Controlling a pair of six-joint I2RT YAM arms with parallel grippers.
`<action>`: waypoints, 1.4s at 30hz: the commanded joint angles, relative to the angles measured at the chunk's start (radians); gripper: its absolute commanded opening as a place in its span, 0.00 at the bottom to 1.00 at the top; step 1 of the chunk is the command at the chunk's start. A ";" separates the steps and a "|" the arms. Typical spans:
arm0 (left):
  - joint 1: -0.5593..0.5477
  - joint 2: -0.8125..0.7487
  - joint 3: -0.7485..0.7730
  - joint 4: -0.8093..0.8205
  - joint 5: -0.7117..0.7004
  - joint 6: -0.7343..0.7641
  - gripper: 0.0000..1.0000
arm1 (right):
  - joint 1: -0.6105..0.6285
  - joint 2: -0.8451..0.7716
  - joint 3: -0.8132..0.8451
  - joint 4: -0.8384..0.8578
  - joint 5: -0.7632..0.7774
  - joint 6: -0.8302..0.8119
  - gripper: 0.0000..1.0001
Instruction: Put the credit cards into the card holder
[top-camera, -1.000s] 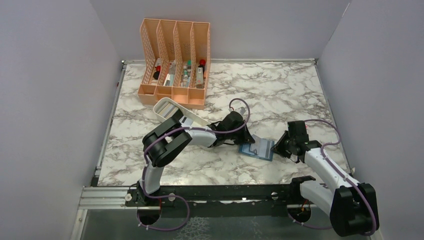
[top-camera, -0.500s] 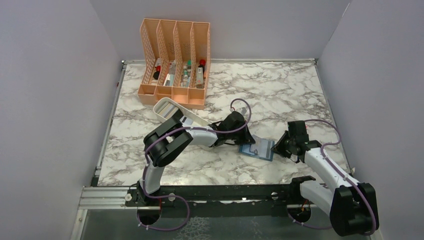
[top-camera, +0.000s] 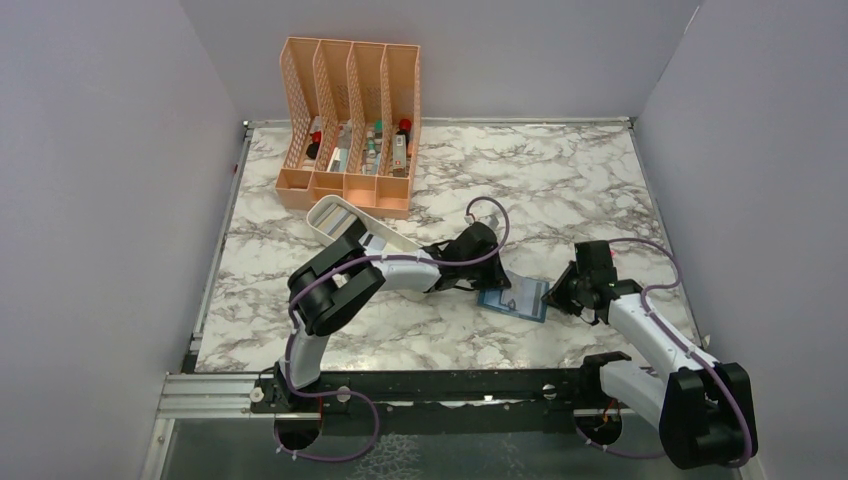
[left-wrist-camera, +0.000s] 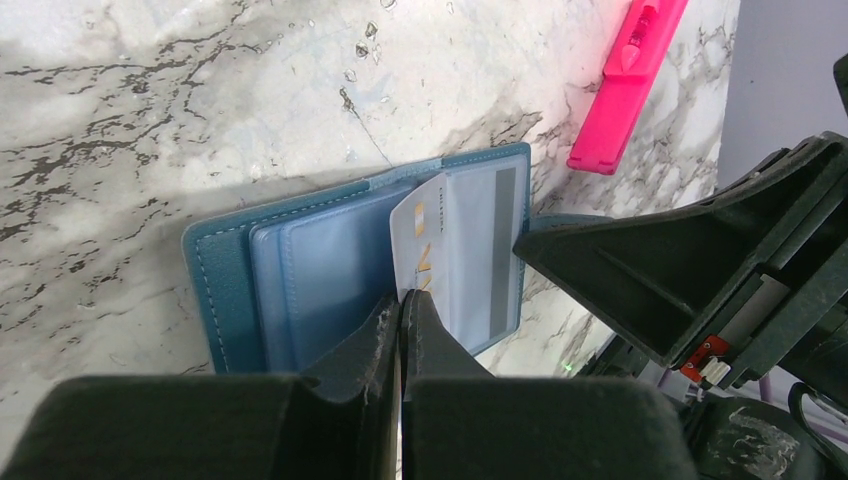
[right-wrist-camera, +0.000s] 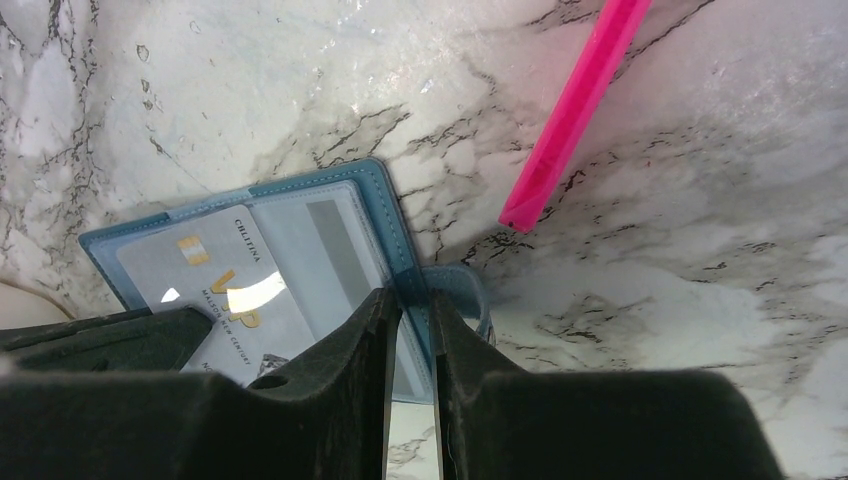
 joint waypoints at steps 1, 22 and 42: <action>-0.030 0.040 0.007 -0.148 -0.035 0.049 0.04 | 0.006 0.011 0.025 0.002 -0.010 -0.008 0.23; -0.055 0.079 0.098 -0.235 -0.020 0.097 0.05 | 0.006 0.000 0.019 0.004 -0.034 -0.013 0.24; -0.049 0.065 0.091 -0.216 -0.162 0.066 0.02 | 0.006 -0.017 -0.002 0.010 -0.044 -0.006 0.24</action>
